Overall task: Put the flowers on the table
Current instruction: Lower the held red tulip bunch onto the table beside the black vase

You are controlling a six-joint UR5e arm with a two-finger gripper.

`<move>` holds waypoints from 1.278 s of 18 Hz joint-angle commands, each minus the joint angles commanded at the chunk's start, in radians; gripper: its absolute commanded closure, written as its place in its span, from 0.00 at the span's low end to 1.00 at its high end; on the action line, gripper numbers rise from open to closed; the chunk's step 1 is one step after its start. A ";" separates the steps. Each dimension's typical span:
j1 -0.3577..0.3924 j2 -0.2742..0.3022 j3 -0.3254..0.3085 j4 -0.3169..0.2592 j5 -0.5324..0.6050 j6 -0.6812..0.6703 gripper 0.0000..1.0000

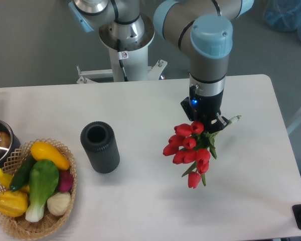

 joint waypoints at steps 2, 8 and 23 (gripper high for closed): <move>-0.003 -0.002 0.000 -0.012 0.006 0.000 1.00; -0.006 0.002 -0.083 -0.029 0.021 0.000 1.00; -0.064 -0.048 -0.164 -0.034 0.020 -0.028 0.66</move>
